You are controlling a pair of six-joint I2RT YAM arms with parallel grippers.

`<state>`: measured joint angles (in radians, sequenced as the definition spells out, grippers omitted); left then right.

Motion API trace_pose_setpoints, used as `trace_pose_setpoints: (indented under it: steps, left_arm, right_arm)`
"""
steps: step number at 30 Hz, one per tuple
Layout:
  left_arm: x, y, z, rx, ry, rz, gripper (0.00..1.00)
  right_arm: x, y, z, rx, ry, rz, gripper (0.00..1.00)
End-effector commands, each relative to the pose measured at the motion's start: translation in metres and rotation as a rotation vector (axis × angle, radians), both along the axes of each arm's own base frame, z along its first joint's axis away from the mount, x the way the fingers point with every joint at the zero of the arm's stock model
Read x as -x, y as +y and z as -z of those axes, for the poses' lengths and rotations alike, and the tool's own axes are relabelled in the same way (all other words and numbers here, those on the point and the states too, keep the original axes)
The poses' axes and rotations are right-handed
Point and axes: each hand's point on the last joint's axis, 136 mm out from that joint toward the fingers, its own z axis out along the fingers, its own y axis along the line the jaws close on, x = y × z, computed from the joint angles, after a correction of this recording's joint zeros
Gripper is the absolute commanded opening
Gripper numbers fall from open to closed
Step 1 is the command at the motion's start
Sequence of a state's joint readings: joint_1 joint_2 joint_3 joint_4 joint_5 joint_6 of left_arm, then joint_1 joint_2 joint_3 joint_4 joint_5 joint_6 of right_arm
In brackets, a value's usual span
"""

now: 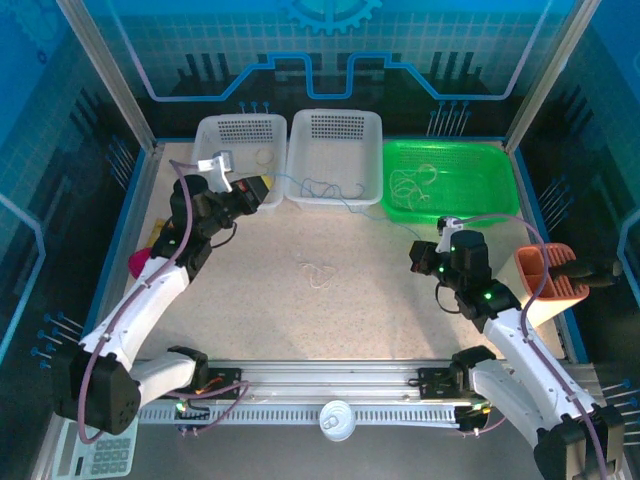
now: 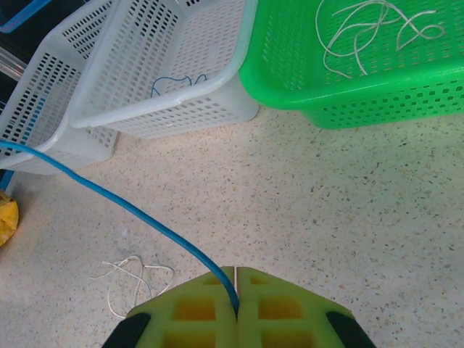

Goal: Untangle the cables

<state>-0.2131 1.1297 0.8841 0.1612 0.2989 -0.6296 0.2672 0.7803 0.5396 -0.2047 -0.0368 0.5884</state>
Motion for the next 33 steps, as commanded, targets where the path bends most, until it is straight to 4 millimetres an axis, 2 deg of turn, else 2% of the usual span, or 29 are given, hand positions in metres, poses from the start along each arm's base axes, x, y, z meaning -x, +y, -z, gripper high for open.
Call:
trace_pose_setpoints:
  steps: [1, 8, 12, 16, 19, 26, 31, 32, 33]
  left_arm:
    - [-0.013, 0.004, -0.020, 0.010, -0.031, -0.026, 0.00]
    - [-0.048, -0.003, -0.045, 0.007, -0.061, -0.026, 0.00]
    - [-0.087, -0.011, -0.050, 0.008, -0.053, -0.033, 0.00]
    - [-0.130, -0.026, -0.052, -0.027, -0.035, -0.017, 0.00]
    - [-0.158, -0.043, -0.046, -0.102, -0.025, -0.005, 0.00]
    - [-0.211, -0.089, -0.003, -0.229, 0.043, 0.037, 0.00]
    - [-0.238, -0.118, 0.032, -0.276, 0.105, 0.061, 0.00]
    - [-0.242, -0.120, 0.036, -0.279, 0.112, 0.058, 0.00]
    - [-0.246, -0.123, 0.043, -0.285, 0.120, 0.055, 0.00]
  right_arm:
    - [-0.006, -0.001, -0.002, -0.021, -0.007, 0.020, 0.00]
    - [-0.022, 0.009, -0.006, -0.061, -0.018, 0.007, 0.00]
    - [-0.042, 0.023, -0.014, -0.051, -0.034, -0.002, 0.00]
    - [-0.076, 0.043, -0.020, -0.038, -0.042, -0.010, 0.00]
    - [-0.109, 0.063, -0.022, -0.040, -0.038, -0.028, 0.00]
    - [-0.188, 0.124, -0.025, -0.040, -0.003, -0.105, 0.00]
    - [-0.219, 0.150, -0.015, -0.022, 0.038, -0.153, 0.01]
    - [-0.222, 0.151, -0.013, -0.013, 0.044, -0.158, 0.11]
    - [-0.224, 0.152, -0.010, 0.000, 0.048, -0.162, 0.27]
